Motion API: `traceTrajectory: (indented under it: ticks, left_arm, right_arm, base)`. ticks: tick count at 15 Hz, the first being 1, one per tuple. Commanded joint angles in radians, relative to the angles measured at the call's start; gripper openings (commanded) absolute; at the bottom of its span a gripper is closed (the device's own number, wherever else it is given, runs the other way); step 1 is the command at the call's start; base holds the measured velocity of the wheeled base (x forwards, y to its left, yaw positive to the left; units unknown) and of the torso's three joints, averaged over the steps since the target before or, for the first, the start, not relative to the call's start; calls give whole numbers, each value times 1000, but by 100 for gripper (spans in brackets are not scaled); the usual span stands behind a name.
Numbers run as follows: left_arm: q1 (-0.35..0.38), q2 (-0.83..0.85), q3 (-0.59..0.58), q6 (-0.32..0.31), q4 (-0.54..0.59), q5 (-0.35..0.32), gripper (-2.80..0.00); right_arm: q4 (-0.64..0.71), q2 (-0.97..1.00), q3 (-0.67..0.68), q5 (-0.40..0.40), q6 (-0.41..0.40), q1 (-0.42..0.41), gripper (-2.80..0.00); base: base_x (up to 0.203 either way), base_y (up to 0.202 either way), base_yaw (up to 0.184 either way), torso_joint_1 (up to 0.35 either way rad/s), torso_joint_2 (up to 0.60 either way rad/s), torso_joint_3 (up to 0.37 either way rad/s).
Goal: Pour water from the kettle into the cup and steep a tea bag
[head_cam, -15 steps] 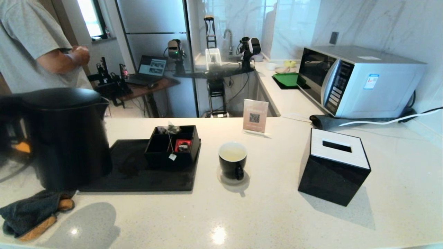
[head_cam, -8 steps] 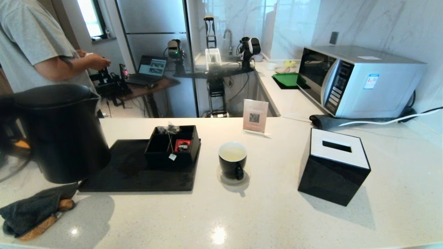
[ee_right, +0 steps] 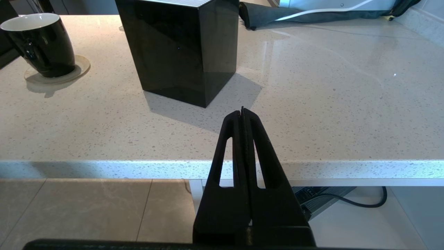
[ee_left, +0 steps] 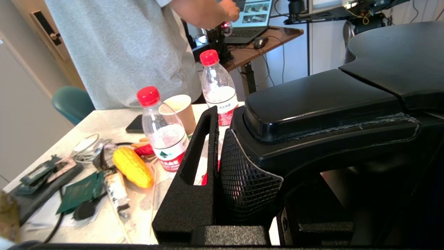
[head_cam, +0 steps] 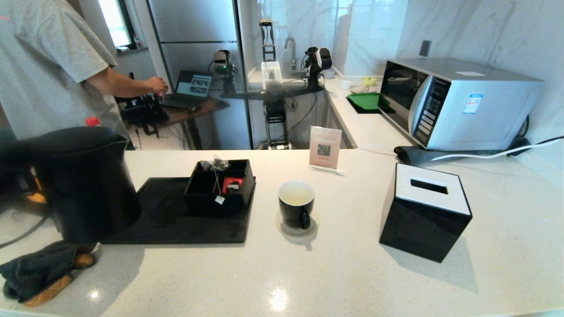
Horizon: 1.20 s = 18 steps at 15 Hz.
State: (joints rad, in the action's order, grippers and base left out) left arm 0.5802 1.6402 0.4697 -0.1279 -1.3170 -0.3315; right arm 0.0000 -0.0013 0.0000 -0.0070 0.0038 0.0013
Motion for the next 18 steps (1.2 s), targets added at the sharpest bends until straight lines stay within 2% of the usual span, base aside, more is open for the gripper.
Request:
traceTrajectory:
  ticks: [1, 4, 6, 13, 18]
  left_arm:
    - [-6, 95, -17, 0, -65, -1, -280]
    - [-9, 194, -28, 3, -166, 0, -280]
    - [-29, 274, -19, 27, -235, 1, -280]
    - [-109, 425, 135, 67, -253, 8, -280]
    - [-131, 490, 194, 76, -253, 8, -280]
  right_arm:
    - [0, 1, 0, 1, -1, 0, -280]
    - [0, 1, 0, -1, 0, 0, -280]
    - [0, 1, 0, -1, -1, 0, -280]
    - [0, 1, 0, -1, 0, 0, -280]
    - [0, 1, 0, -1, -1, 0, -280]
  base:
    - [0, 0, 0, 0, 0, 0]
    - [0, 0, 0, 0, 0, 0]
    - [0, 0, 0, 0, 0, 0]
    - [0, 0, 0, 0, 0, 0]
    - [0, 0, 0, 0, 0, 0]
